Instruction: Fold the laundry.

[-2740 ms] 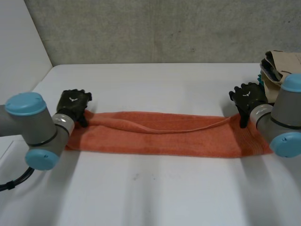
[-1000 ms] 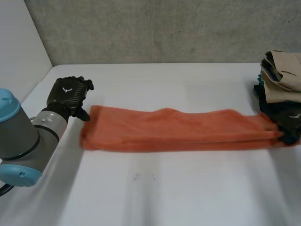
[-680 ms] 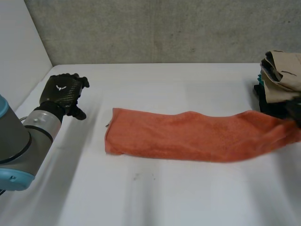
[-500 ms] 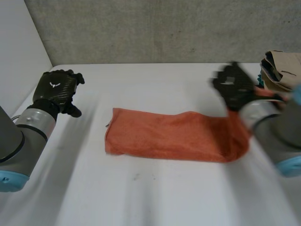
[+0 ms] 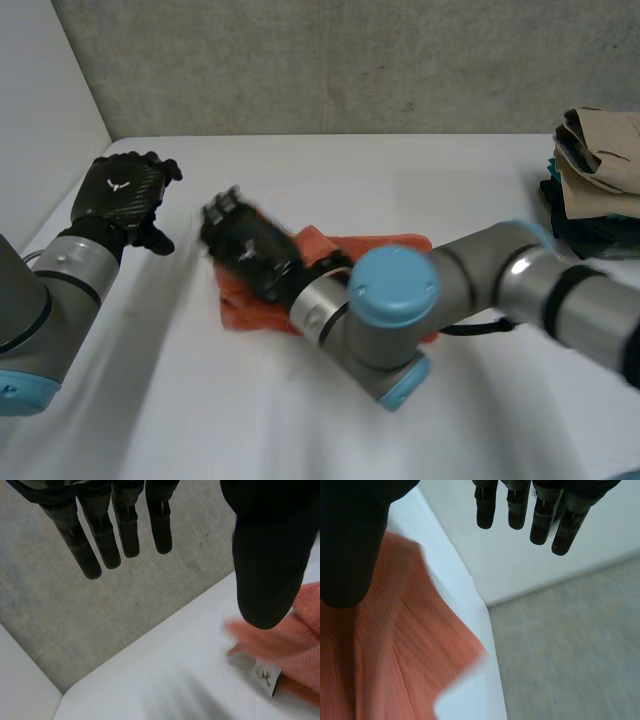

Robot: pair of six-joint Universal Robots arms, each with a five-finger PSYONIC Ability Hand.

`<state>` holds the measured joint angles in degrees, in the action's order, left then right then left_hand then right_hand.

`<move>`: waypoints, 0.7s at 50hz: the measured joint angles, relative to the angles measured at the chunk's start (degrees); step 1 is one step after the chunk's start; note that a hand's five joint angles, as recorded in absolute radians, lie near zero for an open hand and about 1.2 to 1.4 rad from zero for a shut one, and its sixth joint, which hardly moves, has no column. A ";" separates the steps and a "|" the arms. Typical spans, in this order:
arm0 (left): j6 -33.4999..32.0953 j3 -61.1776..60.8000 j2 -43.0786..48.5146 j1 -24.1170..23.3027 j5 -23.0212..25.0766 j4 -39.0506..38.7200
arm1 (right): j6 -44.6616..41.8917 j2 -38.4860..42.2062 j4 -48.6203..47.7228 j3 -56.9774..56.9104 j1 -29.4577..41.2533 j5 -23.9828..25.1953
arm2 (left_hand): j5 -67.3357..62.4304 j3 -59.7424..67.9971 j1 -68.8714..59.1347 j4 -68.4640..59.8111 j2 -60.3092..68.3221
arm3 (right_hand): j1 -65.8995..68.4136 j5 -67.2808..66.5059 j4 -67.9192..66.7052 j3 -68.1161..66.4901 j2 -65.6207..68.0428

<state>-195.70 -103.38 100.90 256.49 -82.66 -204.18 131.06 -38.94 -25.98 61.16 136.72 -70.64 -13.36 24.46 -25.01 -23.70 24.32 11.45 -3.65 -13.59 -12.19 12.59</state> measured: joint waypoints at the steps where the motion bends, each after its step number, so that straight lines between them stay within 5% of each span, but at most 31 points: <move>1: 0.01 0.18 0.05 -0.29 0.00 -0.05 | 3.14 -2.75 0.07 2.45 -1.23 -2.38 | 0.01 0.00 0.00 0.00 -0.06 | 0.00 0.00 0.00 0.00 0.00; 7: -0.07 2.65 2.14 -5.19 0.05 -0.29 | 21.32 -15.40 2.09 15.05 -8.37 -12.07 | 0.02 -0.01 0.00 0.06 -0.18 | 0.00 0.02 0.00 0.00 0.00; 13: -0.52 7.24 8.60 -11.80 -0.41 -0.32 | 33.26 -21.73 8.16 24.74 -14.65 -14.02 | 0.02 -0.01 0.00 0.06 -0.17 | 0.00 0.02 0.00 0.00 0.00; 31: -6.01 24.02 28.11 -14.92 -2.82 0.36 | 32.09 -20.57 11.63 31.20 -15.96 -14.18 | -2.04 1.12 -1.04 -1.42 1.21 | 10.41 -11.22 -12.12 -13.50 12.63; 35: -8.58 30.39 32.92 -13.22 -9.03 0.76 | 29.46 -19.98 10.43 31.11 -15.76 -15.54 | -4.88 3.55 -3.06 -4.66 3.64 | 10.44 -11.43 -12.13 -13.50 12.68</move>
<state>-204.29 -72.99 133.83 243.27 -91.69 -203.42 160.52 -58.93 -15.55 92.27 120.96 -86.18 -18.23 28.01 -28.08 -28.37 27.97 21.89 -15.08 -25.72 -25.70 25.27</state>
